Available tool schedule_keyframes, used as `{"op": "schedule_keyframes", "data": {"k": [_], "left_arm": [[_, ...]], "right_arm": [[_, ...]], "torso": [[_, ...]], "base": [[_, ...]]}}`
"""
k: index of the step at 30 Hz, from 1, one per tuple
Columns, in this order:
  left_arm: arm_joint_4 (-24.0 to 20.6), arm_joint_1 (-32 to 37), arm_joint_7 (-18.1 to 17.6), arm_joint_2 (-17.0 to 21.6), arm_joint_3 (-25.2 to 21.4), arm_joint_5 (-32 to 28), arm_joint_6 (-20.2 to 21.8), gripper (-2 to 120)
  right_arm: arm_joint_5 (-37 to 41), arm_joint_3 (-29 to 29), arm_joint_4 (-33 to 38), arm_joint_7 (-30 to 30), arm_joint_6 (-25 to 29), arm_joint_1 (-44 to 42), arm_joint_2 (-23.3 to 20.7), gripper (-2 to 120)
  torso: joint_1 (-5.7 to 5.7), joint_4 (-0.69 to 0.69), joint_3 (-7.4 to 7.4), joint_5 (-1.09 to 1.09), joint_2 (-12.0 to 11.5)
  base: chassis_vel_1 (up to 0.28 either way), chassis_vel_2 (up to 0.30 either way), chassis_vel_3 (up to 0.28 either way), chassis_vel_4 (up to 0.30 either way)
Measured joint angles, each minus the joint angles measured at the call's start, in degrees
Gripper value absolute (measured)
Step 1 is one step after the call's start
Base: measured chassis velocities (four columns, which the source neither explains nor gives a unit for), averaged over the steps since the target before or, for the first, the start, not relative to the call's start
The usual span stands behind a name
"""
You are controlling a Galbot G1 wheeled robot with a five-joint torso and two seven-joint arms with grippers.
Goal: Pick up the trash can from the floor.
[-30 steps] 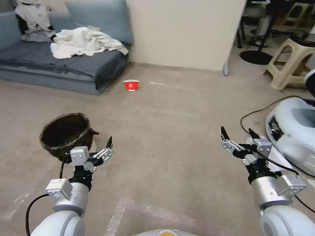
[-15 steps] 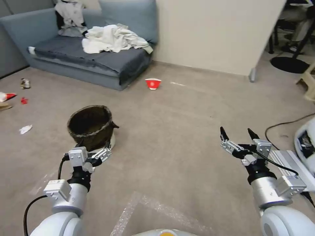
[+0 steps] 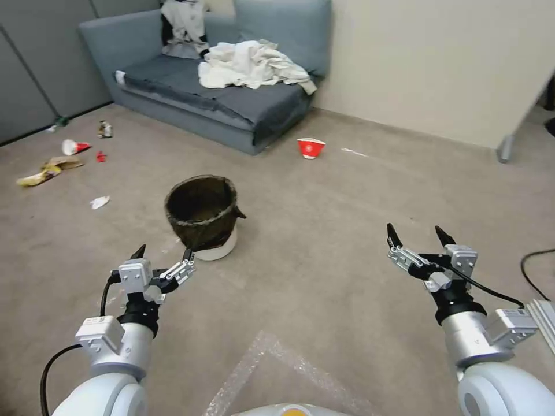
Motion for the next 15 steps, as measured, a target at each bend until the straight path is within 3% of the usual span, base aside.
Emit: {"op": "schedule_keyframes", "data": {"k": [15], "left_arm": [[0.35, -0.21, -1.40, 0.22, -0.08, -0.01, -0.61, 100]], "right_arm": [[0.36, -0.16, -0.50, -0.49, 1.53, 0.38, 0.04, 100]], "torso": [[0.00, 0.00, 0.00, 0.00, 0.00]], "base": [[0.061, 0.055, 0.053, 0.051]]}}
